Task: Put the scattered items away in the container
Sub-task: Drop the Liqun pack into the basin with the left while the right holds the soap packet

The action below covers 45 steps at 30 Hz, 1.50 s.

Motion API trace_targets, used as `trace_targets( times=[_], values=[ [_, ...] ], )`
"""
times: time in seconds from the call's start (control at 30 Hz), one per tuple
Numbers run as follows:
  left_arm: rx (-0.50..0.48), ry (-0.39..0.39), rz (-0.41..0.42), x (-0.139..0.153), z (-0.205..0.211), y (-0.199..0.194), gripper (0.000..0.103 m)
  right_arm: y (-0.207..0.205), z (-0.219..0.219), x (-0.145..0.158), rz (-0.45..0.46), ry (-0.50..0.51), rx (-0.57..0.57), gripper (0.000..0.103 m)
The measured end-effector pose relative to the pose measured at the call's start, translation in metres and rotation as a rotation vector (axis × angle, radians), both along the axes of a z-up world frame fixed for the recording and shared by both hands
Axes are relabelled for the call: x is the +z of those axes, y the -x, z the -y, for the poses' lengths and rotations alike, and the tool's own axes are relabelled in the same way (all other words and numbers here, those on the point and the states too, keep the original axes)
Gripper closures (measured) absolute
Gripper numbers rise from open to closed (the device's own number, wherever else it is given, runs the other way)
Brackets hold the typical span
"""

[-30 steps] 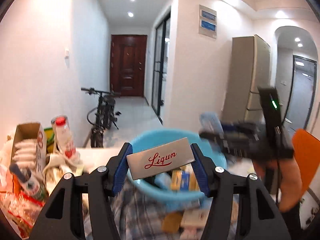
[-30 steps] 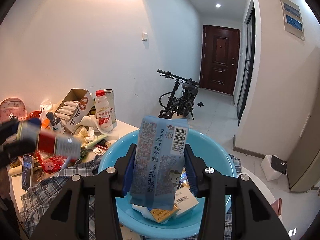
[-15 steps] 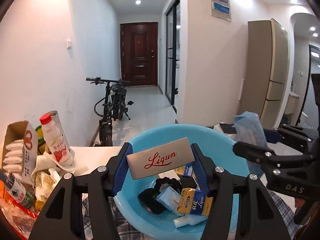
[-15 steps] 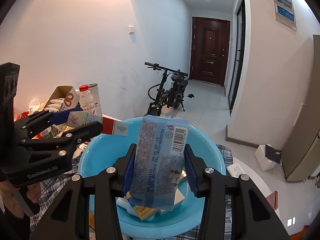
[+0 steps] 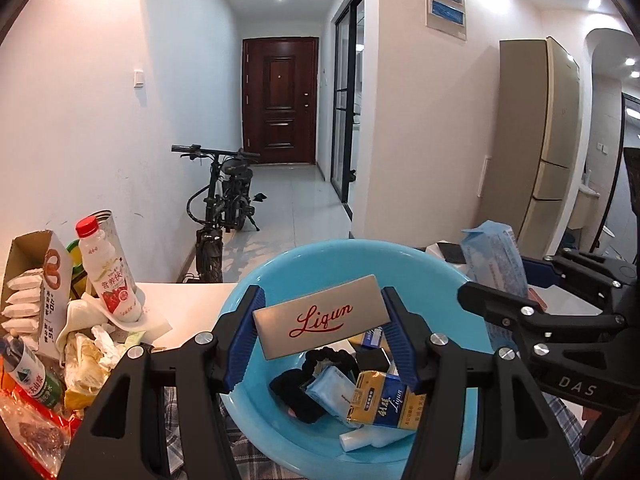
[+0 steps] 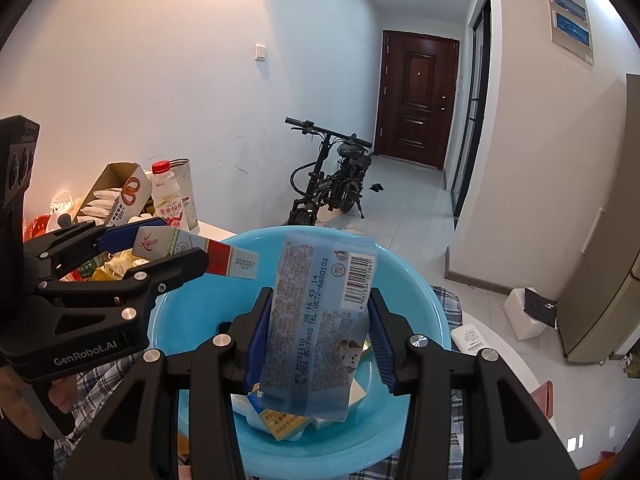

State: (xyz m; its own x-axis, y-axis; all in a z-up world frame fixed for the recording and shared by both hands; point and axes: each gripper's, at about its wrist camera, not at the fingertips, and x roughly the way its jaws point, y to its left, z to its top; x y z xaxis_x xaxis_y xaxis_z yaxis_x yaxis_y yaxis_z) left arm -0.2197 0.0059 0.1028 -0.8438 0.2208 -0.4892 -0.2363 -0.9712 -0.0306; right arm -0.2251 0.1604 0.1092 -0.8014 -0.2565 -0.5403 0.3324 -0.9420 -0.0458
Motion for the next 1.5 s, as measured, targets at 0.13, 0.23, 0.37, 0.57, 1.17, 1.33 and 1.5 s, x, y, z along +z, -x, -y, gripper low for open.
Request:
trace_targets(
  times=[0.13, 0.23, 0.37, 0.57, 1.17, 1.33, 1.5],
  values=[
    [0.001, 0.005, 0.025, -0.004, -0.001, 0.004, 0.046, 0.0, -0.005, 0.001, -0.002, 0.009, -0.003, 0.056],
    [-0.005, 0.004, 0.034, -0.005, -0.001, 0.004, 0.046, 0.001, -0.009, 0.001, -0.002, 0.017, -0.011, 0.056],
    [-0.008, 0.001, 0.031, -0.003, -0.001, 0.003, 0.046, 0.002, -0.01, 0.001, 0.0, 0.02, -0.012, 0.056],
    [0.018, -0.002, 0.014, -0.001, 0.003, 0.001, 0.046, 0.002, -0.009, 0.0, 0.009, 0.023, 0.006, 0.056],
    [0.019, -0.019, 0.024, 0.001, 0.008, 0.001, 0.046, 0.002, -0.01, -0.001, 0.007, 0.011, -0.01, 0.056],
    [0.011, -0.005, 0.032, -0.001, 0.005, 0.0, 0.046, -0.001, -0.009, 0.002, 0.002, 0.01, -0.002, 0.056],
    [0.012, 0.003, 0.03, -0.002, 0.002, -0.001, 0.046, -0.001, -0.008, 0.001, 0.002, 0.008, 0.002, 0.056]
  ],
)
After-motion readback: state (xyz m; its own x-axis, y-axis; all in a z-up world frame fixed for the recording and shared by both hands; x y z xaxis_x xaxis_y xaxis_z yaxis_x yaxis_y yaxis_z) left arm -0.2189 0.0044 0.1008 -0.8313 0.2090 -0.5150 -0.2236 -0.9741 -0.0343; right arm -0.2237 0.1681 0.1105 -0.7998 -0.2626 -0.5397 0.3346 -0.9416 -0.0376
